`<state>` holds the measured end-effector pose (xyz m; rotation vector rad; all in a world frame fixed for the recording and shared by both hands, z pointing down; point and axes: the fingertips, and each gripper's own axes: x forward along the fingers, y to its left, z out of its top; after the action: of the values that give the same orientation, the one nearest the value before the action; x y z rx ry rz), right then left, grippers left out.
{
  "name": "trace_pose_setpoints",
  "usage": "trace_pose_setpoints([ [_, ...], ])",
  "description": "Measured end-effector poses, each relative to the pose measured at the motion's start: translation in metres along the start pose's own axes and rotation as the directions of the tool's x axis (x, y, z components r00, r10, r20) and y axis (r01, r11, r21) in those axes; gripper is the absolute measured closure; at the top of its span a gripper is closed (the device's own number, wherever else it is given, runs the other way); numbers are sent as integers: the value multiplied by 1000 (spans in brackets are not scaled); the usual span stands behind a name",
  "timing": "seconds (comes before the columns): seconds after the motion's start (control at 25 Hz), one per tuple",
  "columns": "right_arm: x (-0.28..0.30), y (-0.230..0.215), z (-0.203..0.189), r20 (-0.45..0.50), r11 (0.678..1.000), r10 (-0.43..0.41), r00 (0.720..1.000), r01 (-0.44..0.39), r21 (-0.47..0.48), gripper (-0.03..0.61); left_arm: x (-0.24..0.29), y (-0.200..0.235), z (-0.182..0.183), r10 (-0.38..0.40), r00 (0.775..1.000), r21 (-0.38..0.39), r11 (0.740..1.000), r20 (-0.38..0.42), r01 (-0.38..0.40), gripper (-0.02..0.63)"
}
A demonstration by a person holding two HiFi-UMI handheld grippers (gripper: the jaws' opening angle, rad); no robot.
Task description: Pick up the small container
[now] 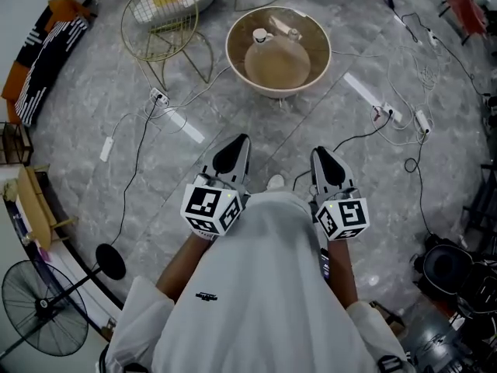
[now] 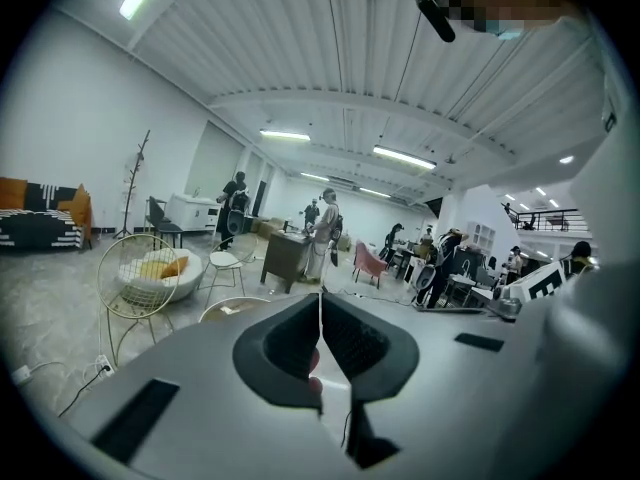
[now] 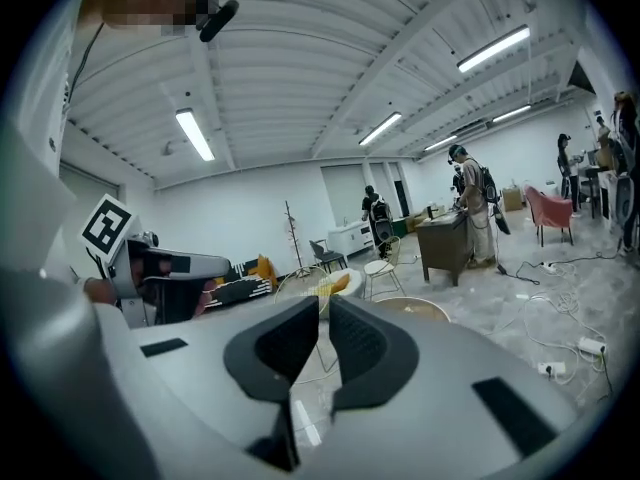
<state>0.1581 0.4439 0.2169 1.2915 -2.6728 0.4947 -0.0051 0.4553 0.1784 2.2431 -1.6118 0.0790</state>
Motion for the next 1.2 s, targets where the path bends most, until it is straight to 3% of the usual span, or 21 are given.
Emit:
trace_pose_setpoints([
  [0.2,-9,-30,17,59,999,-19,998,17,30,552,17,-25,3,-17,1000,13,1000,13,16,589],
  [0.52,-12,-68,23,58,996,-66,996,62,65,552,43,-41,13,-31,1000,37,999,-4,31,589],
  [0.72,9,-84,25,48,990,-72,996,66,122,525,66,-31,16,-42,999,30,999,-19,43,589],
  [0.8,21,-91,27,46,990,-86,995,80,119,571,80,-23,20,-50,999,28,998,-18,50,589],
  [1.08,87,-108,51,25,987,-94,995,90,134,571,142,18,46,-88,996,15,996,-26,89,589],
  [1.2,123,-116,66,19,982,-104,994,100,157,528,172,39,61,-113,993,7,993,-39,114,589],
])
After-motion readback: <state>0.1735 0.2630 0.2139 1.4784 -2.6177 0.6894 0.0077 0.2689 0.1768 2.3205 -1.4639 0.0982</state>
